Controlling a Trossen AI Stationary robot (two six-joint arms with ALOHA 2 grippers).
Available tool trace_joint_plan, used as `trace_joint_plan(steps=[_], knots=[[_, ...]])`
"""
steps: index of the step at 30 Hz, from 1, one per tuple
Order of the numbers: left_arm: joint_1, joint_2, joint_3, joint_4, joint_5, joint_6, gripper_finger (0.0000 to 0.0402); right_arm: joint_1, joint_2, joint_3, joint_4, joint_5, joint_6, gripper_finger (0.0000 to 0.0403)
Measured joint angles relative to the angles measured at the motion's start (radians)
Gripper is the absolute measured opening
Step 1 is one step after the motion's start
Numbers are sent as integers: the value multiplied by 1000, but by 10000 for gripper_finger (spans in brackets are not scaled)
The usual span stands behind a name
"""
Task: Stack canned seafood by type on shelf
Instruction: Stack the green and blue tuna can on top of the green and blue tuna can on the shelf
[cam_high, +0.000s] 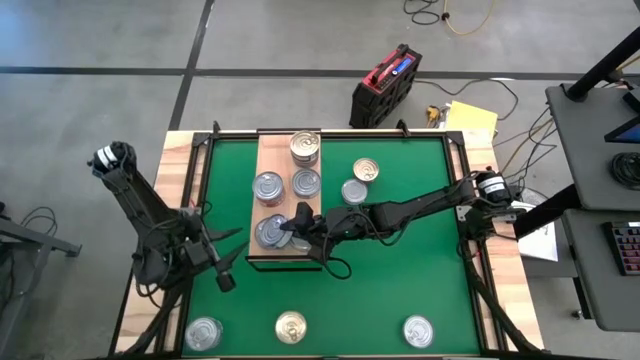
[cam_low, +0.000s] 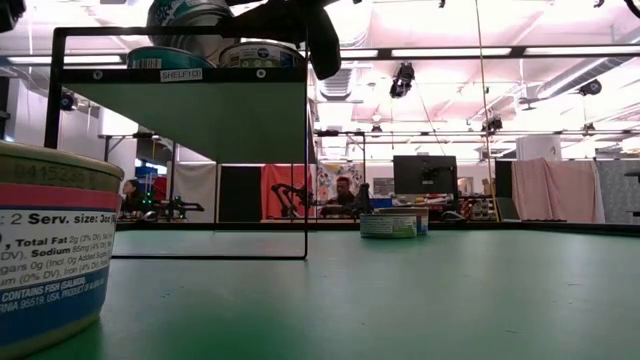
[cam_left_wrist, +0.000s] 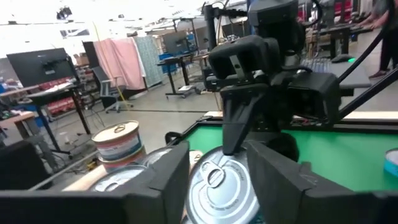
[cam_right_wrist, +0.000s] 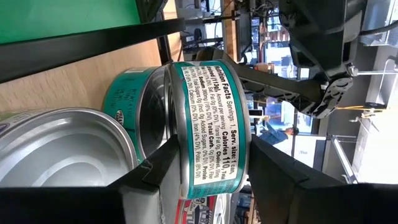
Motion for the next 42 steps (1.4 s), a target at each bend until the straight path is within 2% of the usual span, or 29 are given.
trace_joint_plan(steps=[9,20,24,25,27,31,33,37,42], knots=[[-39,30,-15,-17,-8,-155,10,0,0,0,0,0,0,146],[-42,18,-130,-13,-29,-420,0,0,0,0,0,0,0,146],[-46,-7,-175,-13,-5,-487,0,0,0,0,0,-1,0,149],[-46,-17,-182,-13,15,-489,0,0,0,0,0,-1,0,151],[-44,-38,-200,-16,121,-479,0,0,0,0,0,-1,0,153],[1,-70,-212,-63,442,-449,0,0,0,0,0,-1,0,146],[19,-89,-202,-135,492,-447,0,0,0,0,1,-1,0,144],[37,-186,-150,-393,623,-459,0,0,0,0,1,-2,4,150],[65,-346,-92,-593,639,-470,0,0,0,0,0,-2,6,148]])
